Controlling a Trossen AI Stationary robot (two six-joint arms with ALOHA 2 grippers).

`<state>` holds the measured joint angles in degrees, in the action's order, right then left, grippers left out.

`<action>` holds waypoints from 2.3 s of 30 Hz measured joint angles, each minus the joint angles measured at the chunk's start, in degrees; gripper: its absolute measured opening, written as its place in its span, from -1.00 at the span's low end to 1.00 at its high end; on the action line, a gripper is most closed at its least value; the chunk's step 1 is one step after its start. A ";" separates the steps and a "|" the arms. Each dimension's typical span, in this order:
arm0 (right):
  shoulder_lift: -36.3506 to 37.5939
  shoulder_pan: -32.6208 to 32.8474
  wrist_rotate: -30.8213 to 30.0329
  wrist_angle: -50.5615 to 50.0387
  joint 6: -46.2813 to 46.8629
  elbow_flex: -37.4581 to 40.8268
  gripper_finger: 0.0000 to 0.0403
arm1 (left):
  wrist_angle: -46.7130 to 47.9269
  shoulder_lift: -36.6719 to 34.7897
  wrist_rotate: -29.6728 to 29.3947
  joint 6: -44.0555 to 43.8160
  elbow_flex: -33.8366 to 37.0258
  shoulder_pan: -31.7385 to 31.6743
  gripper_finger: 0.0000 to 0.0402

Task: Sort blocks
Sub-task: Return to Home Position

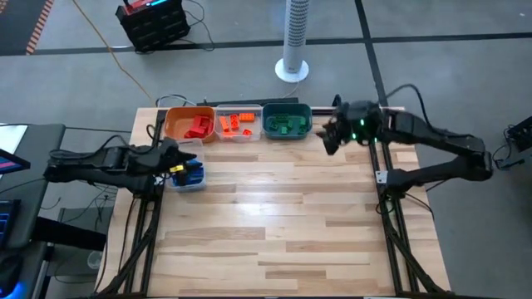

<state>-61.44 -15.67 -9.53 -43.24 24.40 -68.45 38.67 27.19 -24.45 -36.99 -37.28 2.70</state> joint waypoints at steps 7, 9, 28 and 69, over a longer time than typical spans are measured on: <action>8.95 6.81 -4.41 6.30 11.70 16.42 -0.02 | -12.87 -7.09 0.09 -0.41 10.34 1.81 0.01; 10.89 9.02 -6.21 8.54 14.31 19.48 -0.04 | -13.77 -8.32 0.09 -1.28 12.15 2.17 -0.03; 28.29 31.81 -29.70 21.41 32.72 42.87 -0.44 | -23.19 -22.90 -0.09 -5.41 25.51 3.67 -0.42; 51.07 17.78 -20.16 68.74 13.24 68.00 -1.00 | -45.75 -26.99 13.03 -5.74 36.72 3.65 -1.00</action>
<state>-10.37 2.11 -29.69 25.51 37.63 -0.45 -7.08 0.21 -11.42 -42.73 -0.56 6.35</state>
